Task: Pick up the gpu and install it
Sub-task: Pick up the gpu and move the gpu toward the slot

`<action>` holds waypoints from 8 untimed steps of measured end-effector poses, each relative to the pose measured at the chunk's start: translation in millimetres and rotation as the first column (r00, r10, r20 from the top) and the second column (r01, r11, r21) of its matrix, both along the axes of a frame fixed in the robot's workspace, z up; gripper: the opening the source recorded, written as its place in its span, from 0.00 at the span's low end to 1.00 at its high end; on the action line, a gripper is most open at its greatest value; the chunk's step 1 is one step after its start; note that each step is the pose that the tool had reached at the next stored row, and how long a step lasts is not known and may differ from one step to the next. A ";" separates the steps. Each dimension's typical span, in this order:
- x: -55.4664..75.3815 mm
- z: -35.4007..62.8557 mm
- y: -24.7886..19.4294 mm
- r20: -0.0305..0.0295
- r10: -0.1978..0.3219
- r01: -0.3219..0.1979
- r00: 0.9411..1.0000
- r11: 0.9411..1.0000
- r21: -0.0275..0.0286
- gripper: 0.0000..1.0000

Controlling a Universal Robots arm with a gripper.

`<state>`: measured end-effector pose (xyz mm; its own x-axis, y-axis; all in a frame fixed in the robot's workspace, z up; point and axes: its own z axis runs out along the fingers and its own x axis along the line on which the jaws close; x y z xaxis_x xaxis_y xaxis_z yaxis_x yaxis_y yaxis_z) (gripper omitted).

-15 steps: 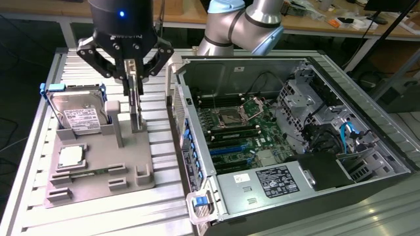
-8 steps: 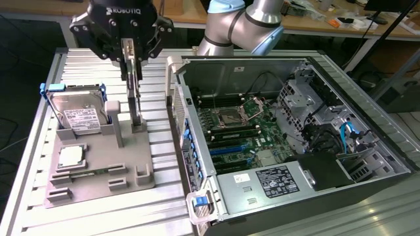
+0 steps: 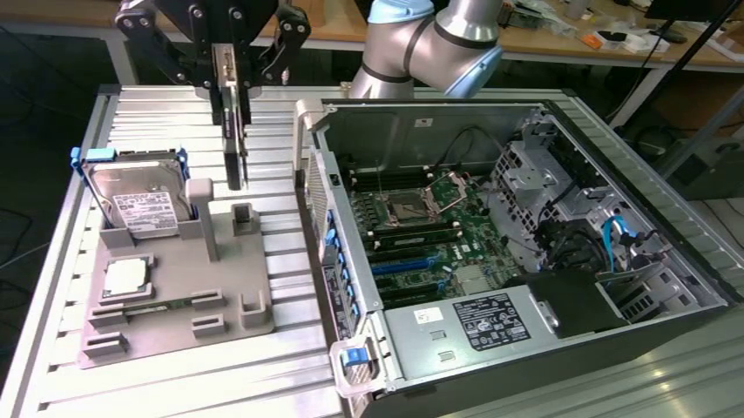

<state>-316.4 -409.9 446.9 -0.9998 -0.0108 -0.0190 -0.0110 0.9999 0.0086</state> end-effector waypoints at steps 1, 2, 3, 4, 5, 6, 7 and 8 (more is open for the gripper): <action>0.5 0.1 0.1 0.000 0.000 0.000 1.000 1.000 0.000 0.27; 2.0 0.1 0.1 0.000 0.000 0.000 1.000 1.000 0.000 0.27; 3.9 0.1 0.1 0.000 0.000 0.000 1.000 1.000 0.000 0.27; 6.2 0.1 0.0 0.000 0.000 0.000 1.000 1.000 0.000 0.27; 8.7 0.0 0.0 0.000 0.000 0.000 1.000 1.000 0.000 0.27; 11.6 0.0 0.0 0.000 0.000 0.000 1.000 1.000 0.000 0.27; 14.8 -0.1 0.0 0.000 0.000 0.000 1.000 1.000 0.000 0.27; 18.4 -0.2 0.0 0.000 0.000 0.000 1.000 1.000 0.000 0.27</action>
